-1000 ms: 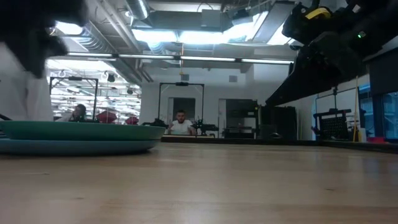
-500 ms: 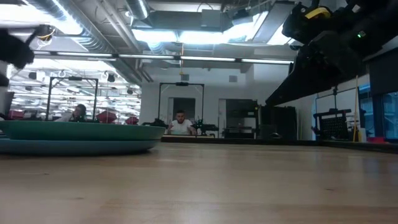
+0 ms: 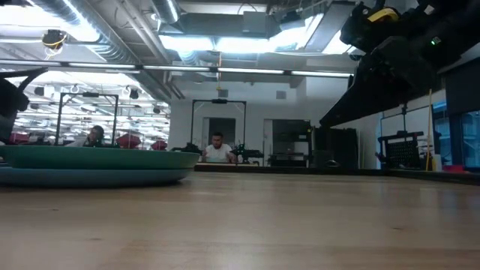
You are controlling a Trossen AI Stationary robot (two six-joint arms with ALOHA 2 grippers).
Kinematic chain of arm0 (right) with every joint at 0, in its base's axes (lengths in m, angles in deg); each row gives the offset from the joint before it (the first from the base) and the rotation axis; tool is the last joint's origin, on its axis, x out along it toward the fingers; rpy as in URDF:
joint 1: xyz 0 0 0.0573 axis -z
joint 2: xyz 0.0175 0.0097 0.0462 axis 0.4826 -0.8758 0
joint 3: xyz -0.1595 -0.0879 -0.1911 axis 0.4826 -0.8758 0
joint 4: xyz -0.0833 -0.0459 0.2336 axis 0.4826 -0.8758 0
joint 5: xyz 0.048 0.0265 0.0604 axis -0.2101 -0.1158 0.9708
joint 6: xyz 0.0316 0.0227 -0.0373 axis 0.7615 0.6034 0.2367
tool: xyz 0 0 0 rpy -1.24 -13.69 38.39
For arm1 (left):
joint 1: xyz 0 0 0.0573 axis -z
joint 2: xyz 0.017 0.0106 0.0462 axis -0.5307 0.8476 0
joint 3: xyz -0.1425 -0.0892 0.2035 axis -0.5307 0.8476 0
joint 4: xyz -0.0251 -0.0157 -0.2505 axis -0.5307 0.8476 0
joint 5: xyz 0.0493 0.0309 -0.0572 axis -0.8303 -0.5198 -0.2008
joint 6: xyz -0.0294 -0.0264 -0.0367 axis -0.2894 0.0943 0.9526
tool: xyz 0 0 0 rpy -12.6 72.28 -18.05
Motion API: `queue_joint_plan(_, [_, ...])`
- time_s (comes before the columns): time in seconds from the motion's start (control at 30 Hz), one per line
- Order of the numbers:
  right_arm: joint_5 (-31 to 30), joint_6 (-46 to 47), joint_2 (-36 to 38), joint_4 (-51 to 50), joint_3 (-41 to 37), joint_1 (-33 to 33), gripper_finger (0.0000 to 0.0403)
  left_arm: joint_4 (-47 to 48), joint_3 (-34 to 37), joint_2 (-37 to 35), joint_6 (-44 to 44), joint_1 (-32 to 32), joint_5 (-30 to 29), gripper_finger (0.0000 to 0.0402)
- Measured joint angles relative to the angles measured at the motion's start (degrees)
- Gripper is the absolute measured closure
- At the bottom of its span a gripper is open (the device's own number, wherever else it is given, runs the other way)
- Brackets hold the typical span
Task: Stack plastic plates
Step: Stack the blue plate on top of the light pink plate
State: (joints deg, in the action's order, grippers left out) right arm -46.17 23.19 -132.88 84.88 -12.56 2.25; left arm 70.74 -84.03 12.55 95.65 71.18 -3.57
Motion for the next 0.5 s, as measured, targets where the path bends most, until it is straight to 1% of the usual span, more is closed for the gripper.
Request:
queue_joint_plan(0.1, [0.0,0.0,0.0,0.0,0.0,0.0,0.0208,-1.45,0.96,-0.16,0.73,-0.02,0.57,0.0288])
queue_joint_plan(0.17, [0.0,0.0,0.0,0.0,0.0,0.0,0.0208,-1.57,1.34,-0.2,1.23,-0.02,0.55,0.03])
queue_joint_plan(0.27, [0.0,0.0,0.0,0.0,0.0,0.0,0.0208,-1.48,1.49,-0.2,1.27,-0.02,0.24,0.0333])
queue_joint_plan(0.4, [0.0,0.0,0.0,-0.02,0.0,0.0,0.0208,-1.7,0.89,-0.01,0.96,-0.02,0.16,0.0387])
queue_joint_plan(0.5, [0.0,0.0,0.0,-0.03,-0.02,0.0,0.0208,-1.88,-1.67,0.04,0.28,0.02,-0.01,0.0395])
